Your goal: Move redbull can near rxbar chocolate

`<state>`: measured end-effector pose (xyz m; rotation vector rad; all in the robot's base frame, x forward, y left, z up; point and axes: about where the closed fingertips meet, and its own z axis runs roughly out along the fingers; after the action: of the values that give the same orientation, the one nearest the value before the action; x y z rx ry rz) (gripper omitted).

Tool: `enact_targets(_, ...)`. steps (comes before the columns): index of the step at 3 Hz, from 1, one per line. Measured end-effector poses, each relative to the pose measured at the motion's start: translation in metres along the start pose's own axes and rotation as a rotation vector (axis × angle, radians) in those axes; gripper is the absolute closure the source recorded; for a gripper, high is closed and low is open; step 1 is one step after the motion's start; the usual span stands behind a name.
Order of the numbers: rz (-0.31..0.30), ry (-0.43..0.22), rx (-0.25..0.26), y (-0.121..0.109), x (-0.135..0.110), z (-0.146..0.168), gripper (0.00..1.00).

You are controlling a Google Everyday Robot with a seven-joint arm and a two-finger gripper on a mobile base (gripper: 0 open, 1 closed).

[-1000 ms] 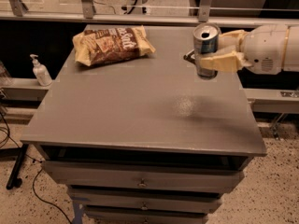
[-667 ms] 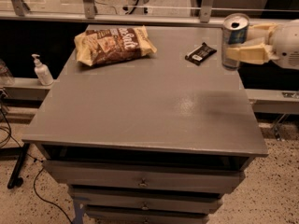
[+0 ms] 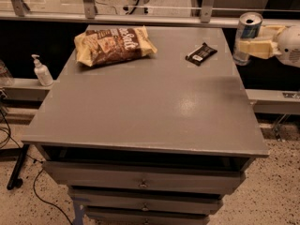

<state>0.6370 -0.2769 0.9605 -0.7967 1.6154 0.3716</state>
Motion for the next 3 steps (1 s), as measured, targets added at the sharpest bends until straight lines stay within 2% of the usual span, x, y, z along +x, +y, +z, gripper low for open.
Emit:
enact_targets(1, 0.056, 0.0, 0.014, -0.023, 0.024, 0.021, 1.0)
enact_targets(3, 0.105, -0.017, 0.017, -0.055, 0.047, 0.063, 1.0)
